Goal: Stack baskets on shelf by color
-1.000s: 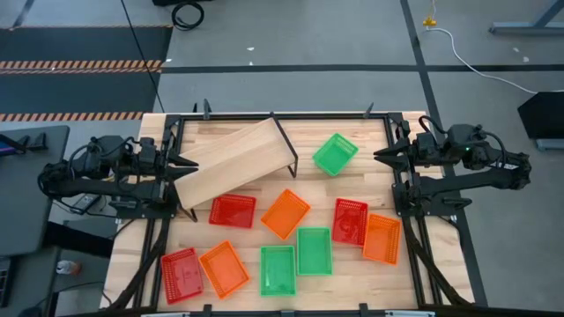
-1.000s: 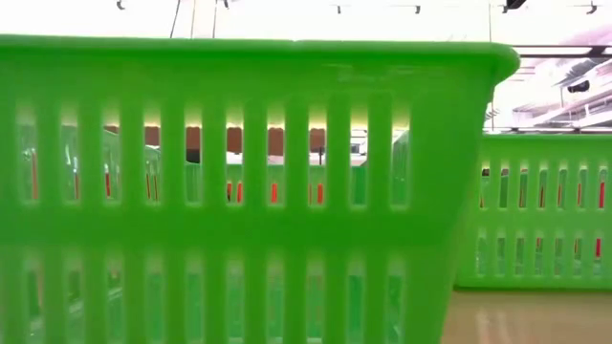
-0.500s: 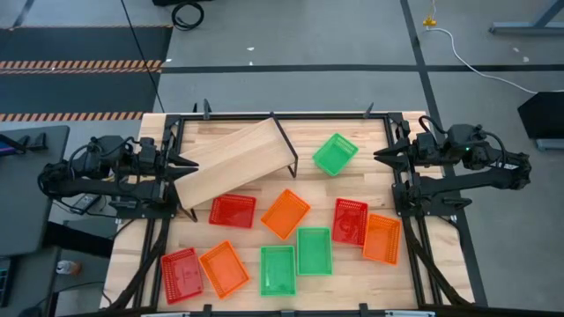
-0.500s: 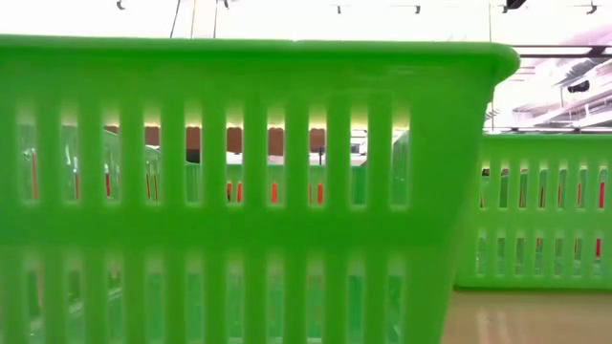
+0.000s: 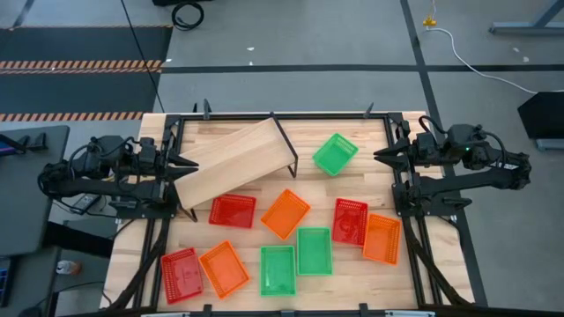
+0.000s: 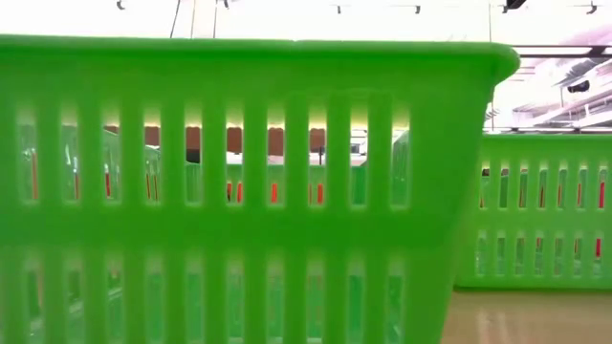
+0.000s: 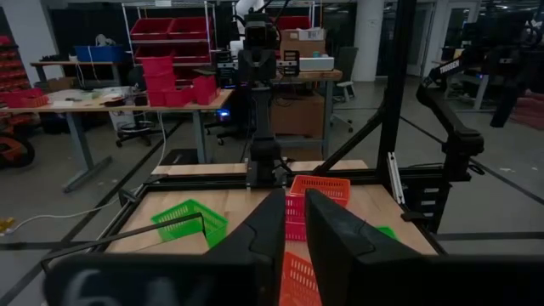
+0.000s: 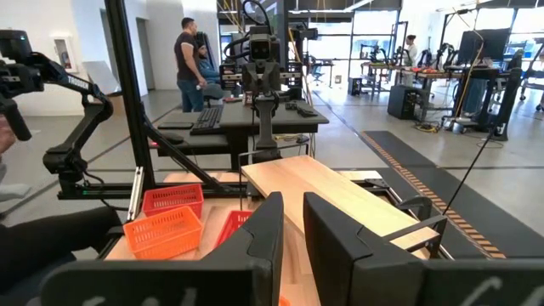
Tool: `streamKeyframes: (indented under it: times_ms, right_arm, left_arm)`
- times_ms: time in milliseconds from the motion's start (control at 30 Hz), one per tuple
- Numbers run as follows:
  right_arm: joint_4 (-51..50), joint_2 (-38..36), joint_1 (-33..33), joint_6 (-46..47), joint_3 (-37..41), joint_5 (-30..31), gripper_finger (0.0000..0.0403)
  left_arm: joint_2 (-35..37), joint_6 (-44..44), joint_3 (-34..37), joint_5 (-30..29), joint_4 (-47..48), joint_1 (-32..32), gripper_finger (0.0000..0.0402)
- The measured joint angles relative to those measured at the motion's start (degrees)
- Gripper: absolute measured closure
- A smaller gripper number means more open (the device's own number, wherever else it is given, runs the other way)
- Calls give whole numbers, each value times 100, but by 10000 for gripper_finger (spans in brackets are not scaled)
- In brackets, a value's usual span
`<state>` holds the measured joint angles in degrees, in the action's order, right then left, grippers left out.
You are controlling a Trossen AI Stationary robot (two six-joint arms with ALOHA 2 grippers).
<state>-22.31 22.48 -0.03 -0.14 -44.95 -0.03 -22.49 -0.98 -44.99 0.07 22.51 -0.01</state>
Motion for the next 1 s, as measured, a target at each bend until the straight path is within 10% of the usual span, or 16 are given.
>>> streamKeyframes:
  times_ms: [1000]
  right_arm:
    - [2207, 0, 1, 0, 2, 1, 347]
  left_arm:
    - [0, 25, 0, -1, -296, 0, 350]
